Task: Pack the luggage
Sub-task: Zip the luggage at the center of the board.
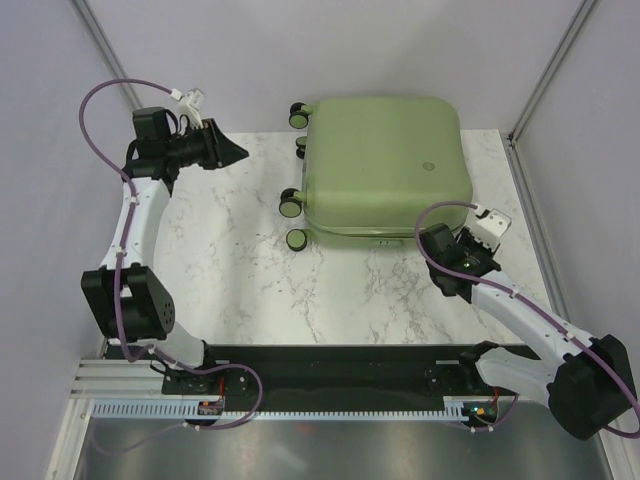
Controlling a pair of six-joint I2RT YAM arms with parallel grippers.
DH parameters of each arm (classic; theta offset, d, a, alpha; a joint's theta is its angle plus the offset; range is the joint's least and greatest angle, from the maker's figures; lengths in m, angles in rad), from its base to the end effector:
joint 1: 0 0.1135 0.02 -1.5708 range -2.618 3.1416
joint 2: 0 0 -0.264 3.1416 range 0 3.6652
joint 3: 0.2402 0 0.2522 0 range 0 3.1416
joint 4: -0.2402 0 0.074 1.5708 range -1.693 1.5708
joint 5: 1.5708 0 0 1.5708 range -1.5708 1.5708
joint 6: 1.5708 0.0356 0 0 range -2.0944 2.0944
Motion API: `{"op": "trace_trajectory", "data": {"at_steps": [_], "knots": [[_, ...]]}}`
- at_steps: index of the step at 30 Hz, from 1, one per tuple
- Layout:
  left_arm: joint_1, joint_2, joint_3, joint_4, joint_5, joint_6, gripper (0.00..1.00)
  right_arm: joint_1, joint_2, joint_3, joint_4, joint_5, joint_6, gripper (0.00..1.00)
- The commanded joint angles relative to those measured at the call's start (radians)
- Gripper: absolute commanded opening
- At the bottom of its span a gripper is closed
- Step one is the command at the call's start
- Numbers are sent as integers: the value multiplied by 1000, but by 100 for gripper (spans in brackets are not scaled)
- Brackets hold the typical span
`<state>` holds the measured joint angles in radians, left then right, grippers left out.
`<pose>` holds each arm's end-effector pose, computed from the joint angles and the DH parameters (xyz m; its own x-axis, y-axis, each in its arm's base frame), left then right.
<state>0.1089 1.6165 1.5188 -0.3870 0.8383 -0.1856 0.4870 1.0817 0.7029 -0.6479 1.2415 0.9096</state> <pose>0.3689 0.0137 0.3675 -0.5625 -0.1856 -0.8057 0.4858 0.7143 -0.5038 0.1837 0.0591 0.2385 -0.2421 0.1606 -0.9569 0.7697 0.6323 -0.0886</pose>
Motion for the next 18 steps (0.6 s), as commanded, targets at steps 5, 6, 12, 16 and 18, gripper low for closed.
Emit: {"op": "trace_trajectory", "data": {"at_steps": [5, 6, 12, 16, 18], "knots": [[-176, -239, -129, -3, -83, -130, 39, -1, -48, 35, 77, -19, -172, 0], [-222, -259, -172, -3, -128, -162, 39, 2, -69, 50, 53, -23, -181, 0], [-363, -368, -290, -3, -267, -254, 40, 1, -193, 197, 5, -28, -313, 10], [-521, -398, -345, -4, -438, -271, 37, -4, -198, 355, 53, -69, -449, 24], [-570, -402, -351, -6, -551, -287, 36, -28, -143, 403, 82, -100, -486, 30]]}}
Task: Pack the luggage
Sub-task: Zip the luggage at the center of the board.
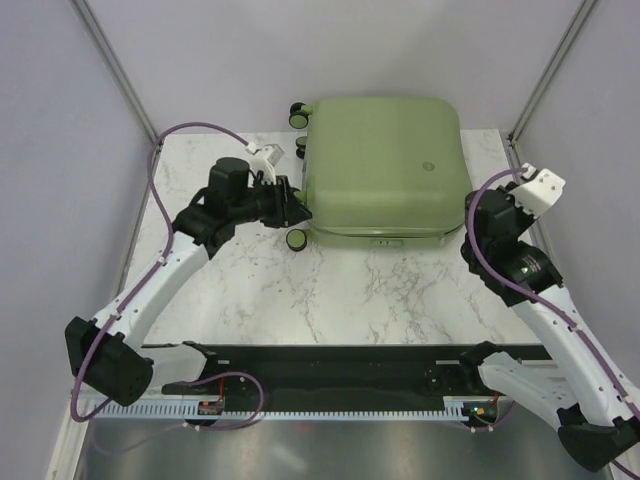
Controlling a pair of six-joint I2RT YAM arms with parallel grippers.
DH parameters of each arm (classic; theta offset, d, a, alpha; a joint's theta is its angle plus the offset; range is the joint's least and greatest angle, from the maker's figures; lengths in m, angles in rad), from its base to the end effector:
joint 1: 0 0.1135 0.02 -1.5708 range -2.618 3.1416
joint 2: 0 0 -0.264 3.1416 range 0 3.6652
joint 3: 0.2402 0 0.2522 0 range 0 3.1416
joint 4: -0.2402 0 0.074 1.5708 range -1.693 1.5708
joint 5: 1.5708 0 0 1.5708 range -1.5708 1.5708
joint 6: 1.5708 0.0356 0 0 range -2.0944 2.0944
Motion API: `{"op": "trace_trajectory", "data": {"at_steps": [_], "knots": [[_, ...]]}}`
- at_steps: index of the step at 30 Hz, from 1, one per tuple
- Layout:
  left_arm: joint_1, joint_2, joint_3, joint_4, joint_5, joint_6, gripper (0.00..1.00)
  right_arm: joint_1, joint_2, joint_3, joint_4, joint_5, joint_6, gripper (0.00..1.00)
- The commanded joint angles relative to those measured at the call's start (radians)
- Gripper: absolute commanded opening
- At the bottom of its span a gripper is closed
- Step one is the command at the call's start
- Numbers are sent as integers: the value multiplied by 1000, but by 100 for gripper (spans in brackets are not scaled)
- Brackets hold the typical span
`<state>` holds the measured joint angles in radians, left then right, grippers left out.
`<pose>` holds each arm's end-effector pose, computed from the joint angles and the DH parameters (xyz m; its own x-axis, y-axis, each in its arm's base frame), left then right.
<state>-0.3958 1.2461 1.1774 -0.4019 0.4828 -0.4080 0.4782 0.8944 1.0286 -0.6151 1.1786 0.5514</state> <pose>0.2504 -0.1226 0.3589 -0.6710 -0.1005 -0.7346 0.4979 0.6731 -0.5469 0.1635 0.0477 0.3711 -0.0609 0.1940 -0.9791 0.6849 0.7217 0.1004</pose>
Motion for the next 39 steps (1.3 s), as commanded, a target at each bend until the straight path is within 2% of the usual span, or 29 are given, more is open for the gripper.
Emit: {"op": "trace_trajectory", "data": {"at_steps": [1, 2, 3, 4, 6, 7, 8, 10, 12, 16, 21, 26, 29, 34, 39], "knots": [[-127, -37, -15, 8, -244, -64, 36, -38, 66, 121, 49, -87, -123, 31], [-161, -40, -18, 2, -370, -60, 36, -96, 89, 139, 52, -133, -114, 31], [-228, -40, -21, 2, -433, -43, 36, -133, 128, 152, 60, -179, -94, 32], [-257, -33, -22, 3, -531, -35, 36, -221, 147, 166, 70, -312, -81, 33], [-334, -11, -27, 2, -613, -14, 39, -317, 210, 172, 98, -449, -36, 37], [-348, 2, -19, -3, -639, -9, 40, -414, 231, 185, 100, -524, -16, 39], [-362, 34, -15, -9, -647, -9, 41, -459, 256, 194, 101, -639, -1, 41], [-397, 58, -4, -15, -664, -25, 52, -577, 326, 215, 118, -758, 21, 46], [-410, 87, 5, -12, -673, -54, 63, -636, 394, 231, 152, -882, 31, 55], [-411, 134, 27, 29, -684, -78, 72, -746, 537, 307, 190, -1028, 33, 63], [-411, 214, 67, 51, -671, -107, 77, -759, 782, 398, 224, -1203, -8, 68], [-394, 260, 59, 70, -678, -190, 92, -744, 972, 496, 250, -1278, -16, 69], [-351, 236, -13, 179, -646, -231, 95, -716, 1078, 533, 270, -1330, -33, 69], [-236, 191, -120, 215, -602, -315, 94, -633, 1124, 515, 268, -1366, -67, 70], [-195, 92, -191, 212, -627, -307, 93, -569, 1066, 352, 265, -1380, -76, 70]]}}
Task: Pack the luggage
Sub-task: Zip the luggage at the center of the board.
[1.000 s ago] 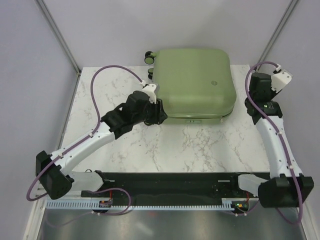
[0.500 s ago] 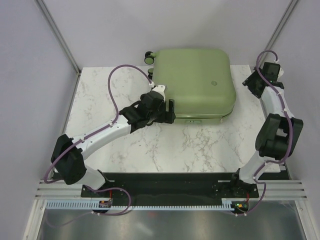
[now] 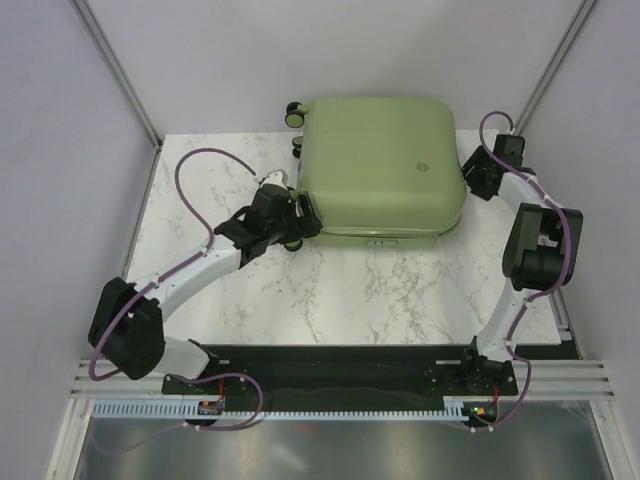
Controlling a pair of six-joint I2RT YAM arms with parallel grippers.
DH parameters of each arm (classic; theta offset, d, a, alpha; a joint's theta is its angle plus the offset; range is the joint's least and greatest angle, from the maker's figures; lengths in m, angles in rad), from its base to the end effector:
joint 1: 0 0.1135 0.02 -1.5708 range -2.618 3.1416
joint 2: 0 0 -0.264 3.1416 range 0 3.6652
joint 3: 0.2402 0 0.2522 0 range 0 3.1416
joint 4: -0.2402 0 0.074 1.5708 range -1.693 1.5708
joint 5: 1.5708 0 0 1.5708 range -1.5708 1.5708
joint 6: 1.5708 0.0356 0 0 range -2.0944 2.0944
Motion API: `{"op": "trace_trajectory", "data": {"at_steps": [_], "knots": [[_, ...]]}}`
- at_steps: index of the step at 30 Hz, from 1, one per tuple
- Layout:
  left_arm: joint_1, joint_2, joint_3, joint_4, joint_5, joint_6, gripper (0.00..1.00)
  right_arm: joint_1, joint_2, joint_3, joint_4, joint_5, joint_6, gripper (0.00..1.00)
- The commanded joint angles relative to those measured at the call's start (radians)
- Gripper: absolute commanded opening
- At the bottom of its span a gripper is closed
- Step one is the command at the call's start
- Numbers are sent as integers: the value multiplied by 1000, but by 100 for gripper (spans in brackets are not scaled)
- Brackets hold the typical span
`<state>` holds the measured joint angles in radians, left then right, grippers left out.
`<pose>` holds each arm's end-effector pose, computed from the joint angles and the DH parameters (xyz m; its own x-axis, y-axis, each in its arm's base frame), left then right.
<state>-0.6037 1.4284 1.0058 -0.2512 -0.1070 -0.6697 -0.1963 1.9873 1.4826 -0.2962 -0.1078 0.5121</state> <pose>0.2623 -0.1763 0.2608 -0.7105 -0.2598 -0.6540 0.0698 0.8988 -0.4328 0.4386 -0.0833 0.2105 -0.5548 0.6070 -0.5689 0.4501 0.7941 0.4084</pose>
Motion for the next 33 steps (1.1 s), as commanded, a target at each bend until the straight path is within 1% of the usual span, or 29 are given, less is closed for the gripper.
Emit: {"op": "trace_trajectory", "data": {"at_steps": [1, 3, 6, 9, 10, 12, 13, 14, 15, 16, 17, 18, 19, 21, 23, 24, 25, 26, 27, 28, 30, 31, 32, 33], "knots": [[16, -108, -30, 63, -51, -45, 93, 124, -36, -123, -55, -92, -40, 70], [24, -155, -51, 61, -63, -36, 93, 149, -62, -174, -67, -75, -40, 70], [28, -213, -73, 49, -82, -1, 93, 185, -79, -211, -109, -78, -50, 65], [30, -250, -98, 38, -82, 35, 93, 231, -94, -228, -165, -73, -79, 53], [30, -270, -107, 32, -79, 39, 93, 257, -102, -234, -193, -64, -83, 47], [35, -295, -139, 20, -79, 36, 93, 281, -126, -264, -207, -63, -77, 39], [36, -318, -153, 18, -79, 33, 93, 300, -137, -278, -215, -64, -72, 30], [39, -331, -165, 15, -80, 19, 93, 310, -157, -292, -218, -64, -66, 26], [53, -344, -191, 13, -85, 10, 94, 330, -168, -324, -222, -64, -55, 22], [62, -374, -206, 13, -82, -16, 94, 337, -191, -341, -225, -59, -46, 15], [88, -390, -232, 18, -74, -27, 95, 347, -206, -361, -225, -55, -37, 12], [102, -405, -246, 23, -50, -37, 95, 360, -222, -401, -228, -50, -8, 3], [117, -427, -259, 30, -34, -47, 96, 366, -255, -422, -230, -35, 9, 0], [142, -437, -288, 59, 1, -48, 96, 380, -301, -485, -241, -11, 51, 0], [153, -428, -305, 87, 19, -47, 98, 383, -384, -531, -248, 19, 132, 0], [156, -422, -308, 128, 38, -45, 98, 389, -415, -579, -248, 25, 159, 0], [159, -412, -311, 153, 47, -38, 99, 393, -480, -603, -248, 31, 186, 0], [166, -389, -320, 180, 56, -34, 99, 397, -513, -654, -248, 52, 253, 0], [170, -369, -323, 222, 69, -31, 98, 409, -550, -680, -244, 59, 282, 0], [173, -352, -323, 236, 73, -21, 98, 414, -618, -705, -241, 69, 316, 0], [183, -283, -320, 247, 87, -1, 97, 437, -694, -775, -253, 101, 411, 0], [186, -263, -316, 285, 95, 19, 96, 448, -775, -798, -259, 130, 440, 0], [193, -238, -309, 303, 104, 33, 96, 455, -813, -832, -270, 149, 500, 0], [194, -200, -306, 326, 142, 45, 95, 481, -853, -846, -306, 199, 526, 0]]}}
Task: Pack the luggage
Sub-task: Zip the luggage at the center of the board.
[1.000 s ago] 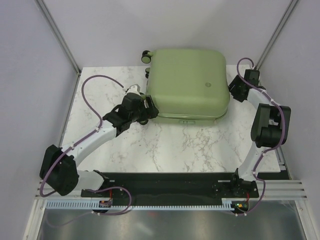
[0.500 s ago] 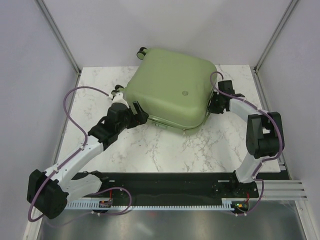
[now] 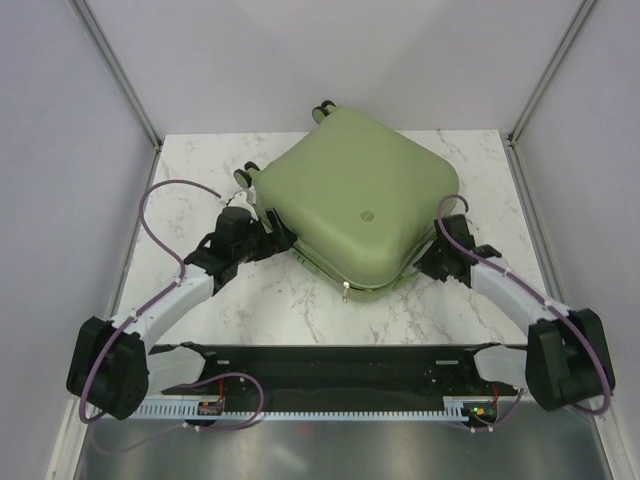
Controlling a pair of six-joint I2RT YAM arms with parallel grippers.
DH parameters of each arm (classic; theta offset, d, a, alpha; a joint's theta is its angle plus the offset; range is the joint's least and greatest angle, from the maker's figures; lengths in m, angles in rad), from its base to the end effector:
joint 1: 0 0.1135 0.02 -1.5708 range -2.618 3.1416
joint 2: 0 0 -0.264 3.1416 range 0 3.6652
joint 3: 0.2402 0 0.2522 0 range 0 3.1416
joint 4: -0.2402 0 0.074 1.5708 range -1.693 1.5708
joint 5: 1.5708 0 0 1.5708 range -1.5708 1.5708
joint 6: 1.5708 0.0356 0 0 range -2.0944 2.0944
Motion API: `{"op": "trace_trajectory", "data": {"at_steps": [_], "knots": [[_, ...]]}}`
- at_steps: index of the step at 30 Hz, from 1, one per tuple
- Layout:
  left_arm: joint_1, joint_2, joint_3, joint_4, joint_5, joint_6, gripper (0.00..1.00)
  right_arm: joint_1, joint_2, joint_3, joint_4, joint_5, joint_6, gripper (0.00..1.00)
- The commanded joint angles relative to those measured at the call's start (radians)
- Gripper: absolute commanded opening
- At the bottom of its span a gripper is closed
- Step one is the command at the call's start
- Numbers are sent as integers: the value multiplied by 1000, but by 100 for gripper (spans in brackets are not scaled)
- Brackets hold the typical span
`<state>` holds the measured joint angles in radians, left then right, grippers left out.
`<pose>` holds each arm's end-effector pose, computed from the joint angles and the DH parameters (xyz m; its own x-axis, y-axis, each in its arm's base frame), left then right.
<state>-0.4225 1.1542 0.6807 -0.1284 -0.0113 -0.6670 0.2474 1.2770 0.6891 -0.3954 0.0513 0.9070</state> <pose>0.2272 -0.1017 0.2346 -0.6541 -0.3841 -0.6516 -0.0040 0.8632 -0.5049 0.2345 0.0573 0.1891 -0.6681 0.6426 -0.3751 0.5019 0.7614 0.4103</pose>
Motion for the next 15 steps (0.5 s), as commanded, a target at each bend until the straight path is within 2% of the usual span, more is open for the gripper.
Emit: {"op": "trace_trajectory", "data": {"at_steps": [1, 7, 10, 15], "knots": [[13, 102, 20, 223, 66, 65, 96, 53, -218, -63, -229, 67, 151, 0], [28, 277, 77, 383, 235, 113, 95, 105, -373, -103, -347, 159, 253, 0], [28, 340, 115, 458, 338, 145, 94, 138, -360, -92, -352, 171, 280, 0], [39, 404, 169, 470, 517, 213, 91, 229, -271, -43, -298, 222, 339, 0]]}}
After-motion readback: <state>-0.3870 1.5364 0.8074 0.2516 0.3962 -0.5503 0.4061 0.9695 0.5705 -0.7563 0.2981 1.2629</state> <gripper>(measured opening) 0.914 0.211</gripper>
